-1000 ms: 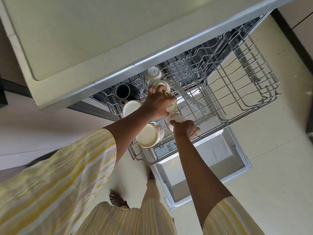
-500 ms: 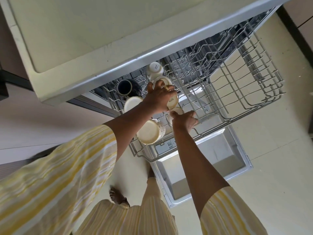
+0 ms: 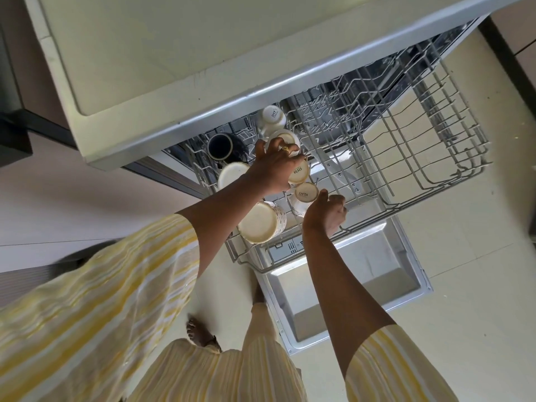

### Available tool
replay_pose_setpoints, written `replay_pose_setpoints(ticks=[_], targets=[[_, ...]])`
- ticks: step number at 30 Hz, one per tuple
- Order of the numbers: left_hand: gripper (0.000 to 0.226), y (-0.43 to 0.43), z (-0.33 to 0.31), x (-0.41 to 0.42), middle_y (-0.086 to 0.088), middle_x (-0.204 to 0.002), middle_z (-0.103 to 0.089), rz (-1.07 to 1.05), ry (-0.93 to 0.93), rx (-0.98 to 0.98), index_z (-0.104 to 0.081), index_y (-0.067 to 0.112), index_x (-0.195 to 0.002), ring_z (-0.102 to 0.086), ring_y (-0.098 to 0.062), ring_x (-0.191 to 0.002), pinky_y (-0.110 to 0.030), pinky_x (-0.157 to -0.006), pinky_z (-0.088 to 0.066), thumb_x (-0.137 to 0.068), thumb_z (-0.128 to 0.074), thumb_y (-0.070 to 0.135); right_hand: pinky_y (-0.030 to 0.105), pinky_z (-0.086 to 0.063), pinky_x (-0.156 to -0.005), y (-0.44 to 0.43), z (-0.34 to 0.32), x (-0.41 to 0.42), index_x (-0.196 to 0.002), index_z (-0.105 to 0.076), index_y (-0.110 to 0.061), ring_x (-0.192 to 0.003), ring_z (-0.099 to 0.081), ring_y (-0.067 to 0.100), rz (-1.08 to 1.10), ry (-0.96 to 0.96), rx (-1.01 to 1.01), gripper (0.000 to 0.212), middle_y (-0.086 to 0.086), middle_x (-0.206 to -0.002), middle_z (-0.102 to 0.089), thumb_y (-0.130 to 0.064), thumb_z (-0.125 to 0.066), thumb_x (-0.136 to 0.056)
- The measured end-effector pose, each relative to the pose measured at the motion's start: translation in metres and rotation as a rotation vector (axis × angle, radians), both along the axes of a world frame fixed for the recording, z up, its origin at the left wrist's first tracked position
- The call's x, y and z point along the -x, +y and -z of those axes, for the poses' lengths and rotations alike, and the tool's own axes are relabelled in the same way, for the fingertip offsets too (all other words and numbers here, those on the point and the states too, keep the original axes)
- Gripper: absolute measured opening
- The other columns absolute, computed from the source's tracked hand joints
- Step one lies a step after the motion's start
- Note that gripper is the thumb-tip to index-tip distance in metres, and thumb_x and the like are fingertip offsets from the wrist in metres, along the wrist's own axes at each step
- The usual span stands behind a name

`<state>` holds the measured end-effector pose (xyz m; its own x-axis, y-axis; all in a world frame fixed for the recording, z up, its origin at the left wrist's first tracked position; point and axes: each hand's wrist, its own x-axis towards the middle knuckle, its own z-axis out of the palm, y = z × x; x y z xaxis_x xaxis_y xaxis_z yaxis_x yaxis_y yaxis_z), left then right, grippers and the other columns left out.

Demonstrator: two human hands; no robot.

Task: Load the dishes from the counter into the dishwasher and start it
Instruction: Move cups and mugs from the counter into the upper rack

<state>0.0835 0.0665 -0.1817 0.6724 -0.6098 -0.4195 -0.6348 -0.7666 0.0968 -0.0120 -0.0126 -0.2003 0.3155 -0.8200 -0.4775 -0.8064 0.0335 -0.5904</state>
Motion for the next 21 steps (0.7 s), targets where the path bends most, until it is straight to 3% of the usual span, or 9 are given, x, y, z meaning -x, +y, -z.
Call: replay_pose_setpoints(ticks=[2, 5, 9, 14, 16, 19, 21], targets=[[0.073, 0.002, -0.002, 0.003, -0.001, -0.152, -0.024, -0.015, -0.001, 0.015, -0.028, 0.024, -0.145, -0.015, -0.030, -0.139, -0.052, -0.107, -0.014, -0.083, -0.064, 0.035, 0.029, -0.033, -0.073, 0.003, -0.004, 0.002, -0.118, -0.052, 0.000, -0.106, -0.054, 0.033, -0.052, 0.009, 0.067, 0.031, 0.020, -0.122, -0.053, -0.022, -0.040, -0.098], [0.068, 0.007, -0.012, 0.012, 0.000, -0.153, -0.024, -0.063, 0.008, 0.020, -0.028, 0.024, -0.145, -0.017, -0.029, -0.139, -0.052, -0.109, -0.013, -0.086, -0.060, 0.035, 0.040, -0.047, -0.081, 0.011, -0.013, 0.011, -0.119, -0.051, -0.002, -0.108, -0.054, 0.034, -0.354, 0.005, 0.227, 0.032, 0.017, -0.124, -0.050, -0.023, -0.037, -0.099], [0.062, 0.021, -0.030, 0.037, -0.001, -0.153, -0.025, -0.168, -0.015, 0.112, -0.029, 0.023, -0.144, -0.018, -0.027, -0.139, -0.047, -0.110, -0.012, -0.090, -0.054, 0.037, 0.044, -0.044, -0.090, 0.025, -0.026, 0.018, -0.121, -0.052, -0.003, -0.114, -0.049, 0.034, -0.724, -0.007, 0.416, 0.031, 0.017, -0.125, -0.050, -0.020, -0.041, -0.097], [0.059, 0.051, -0.046, 0.054, -0.003, -0.154, -0.022, -0.297, -0.039, 0.136, -0.027, 0.019, -0.145, -0.015, -0.026, -0.141, -0.040, -0.110, -0.014, -0.094, -0.048, 0.038, 0.043, -0.053, -0.067, 0.045, -0.049, 0.014, -0.097, -0.063, 0.003, -0.089, -0.062, 0.039, -0.953, -0.108, 0.521, 0.020, 0.021, -0.098, -0.064, -0.005, -0.062, -0.079], [0.060, 0.067, -0.054, 0.062, -0.008, -0.150, -0.032, -0.364, -0.066, 0.158, -0.036, 0.014, -0.141, -0.028, -0.029, -0.138, -0.040, -0.109, -0.022, -0.089, -0.056, 0.037, 0.039, -0.055, -0.063, 0.053, -0.059, 0.014, -0.095, -0.064, 0.003, -0.084, -0.065, 0.036, -1.077, -0.103, 0.525, 0.023, 0.020, -0.094, -0.066, -0.002, -0.069, -0.072], [0.059, 0.098, -0.064, 0.084, -0.015, -0.116, -0.064, -0.443, -0.093, 0.258, -0.064, 0.004, -0.112, -0.062, -0.034, -0.104, -0.040, -0.088, -0.048, -0.063, -0.082, 0.031, 0.035, -0.056, -0.061, 0.072, -0.073, 0.018, -0.096, -0.066, 0.003, -0.082, -0.068, 0.033, -1.234, -0.106, 0.559, 0.035, 0.019, -0.094, -0.068, -0.003, -0.078, -0.063], [0.058, 0.122, -0.069, 0.104, -0.015, -0.107, -0.067, -0.499, -0.074, 0.358, -0.063, 0.003, -0.109, -0.065, -0.033, -0.096, -0.038, -0.085, -0.050, -0.060, -0.083, 0.026, 0.035, -0.057, -0.064, 0.089, -0.082, 0.023, -0.097, -0.068, 0.003, -0.085, -0.069, 0.032, -1.349, -0.140, 0.600, 0.040, 0.020, -0.096, -0.069, -0.005, -0.079, -0.059]])
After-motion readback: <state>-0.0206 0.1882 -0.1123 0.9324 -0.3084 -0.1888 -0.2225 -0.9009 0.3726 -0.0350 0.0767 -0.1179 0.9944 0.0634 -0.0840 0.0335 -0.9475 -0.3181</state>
